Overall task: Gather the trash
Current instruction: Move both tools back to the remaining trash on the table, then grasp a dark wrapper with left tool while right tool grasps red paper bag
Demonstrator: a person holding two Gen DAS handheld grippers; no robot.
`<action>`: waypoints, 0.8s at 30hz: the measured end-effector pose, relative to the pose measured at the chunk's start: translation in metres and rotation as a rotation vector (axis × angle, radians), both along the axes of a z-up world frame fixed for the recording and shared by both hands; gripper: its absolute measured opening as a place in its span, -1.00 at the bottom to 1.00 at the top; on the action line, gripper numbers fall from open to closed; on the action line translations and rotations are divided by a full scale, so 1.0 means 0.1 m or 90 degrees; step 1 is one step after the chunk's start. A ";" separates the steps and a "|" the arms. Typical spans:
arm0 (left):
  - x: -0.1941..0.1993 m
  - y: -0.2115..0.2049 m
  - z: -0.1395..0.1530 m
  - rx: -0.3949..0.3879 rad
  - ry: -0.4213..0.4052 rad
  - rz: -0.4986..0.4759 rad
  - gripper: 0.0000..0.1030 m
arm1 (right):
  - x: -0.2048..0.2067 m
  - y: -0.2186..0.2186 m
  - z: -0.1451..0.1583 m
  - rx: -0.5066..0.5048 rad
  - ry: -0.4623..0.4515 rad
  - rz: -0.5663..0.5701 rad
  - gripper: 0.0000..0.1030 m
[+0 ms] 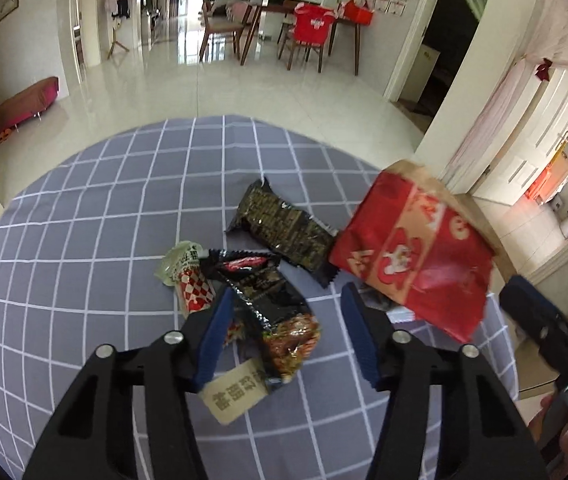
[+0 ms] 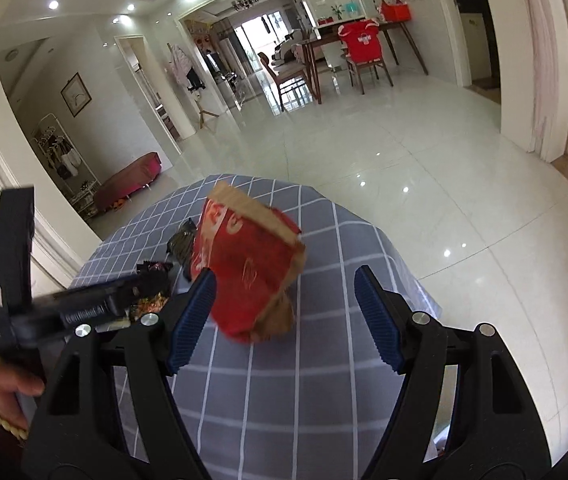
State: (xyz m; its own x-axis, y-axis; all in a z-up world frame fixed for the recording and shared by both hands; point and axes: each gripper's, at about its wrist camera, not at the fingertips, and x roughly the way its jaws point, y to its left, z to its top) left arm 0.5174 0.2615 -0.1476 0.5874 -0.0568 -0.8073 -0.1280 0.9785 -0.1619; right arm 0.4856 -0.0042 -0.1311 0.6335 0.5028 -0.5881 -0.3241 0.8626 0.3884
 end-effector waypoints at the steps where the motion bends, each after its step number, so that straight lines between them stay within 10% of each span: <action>1: 0.03 0.01 -0.03 -0.004 0.003 -0.001 -0.06 | 0.03 0.00 -0.01 0.005 0.005 0.002 0.37; 6: 0.11 0.02 -0.14 0.004 0.017 0.000 -0.25 | 0.20 0.05 -0.07 0.024 0.022 0.016 0.29; 9: 0.09 0.05 -0.14 -0.011 0.013 0.002 -0.42 | 0.22 0.08 -0.06 0.023 0.024 0.030 -0.31; 13: -0.04 0.09 -0.06 -0.011 -0.004 0.004 -0.50 | 0.16 0.15 0.01 0.010 0.006 0.041 -0.55; 24: -0.71 0.09 0.58 -0.033 -0.089 0.000 -0.53 | -0.34 0.06 0.52 0.029 -0.060 0.048 -0.72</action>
State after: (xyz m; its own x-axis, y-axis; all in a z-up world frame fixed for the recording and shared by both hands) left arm 0.4468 0.2708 -0.0895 0.6938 -0.0961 -0.7137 -0.1010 0.9683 -0.2285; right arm 0.4516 0.0021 -0.0793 0.6442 0.5760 -0.5032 -0.4245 0.8165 0.3912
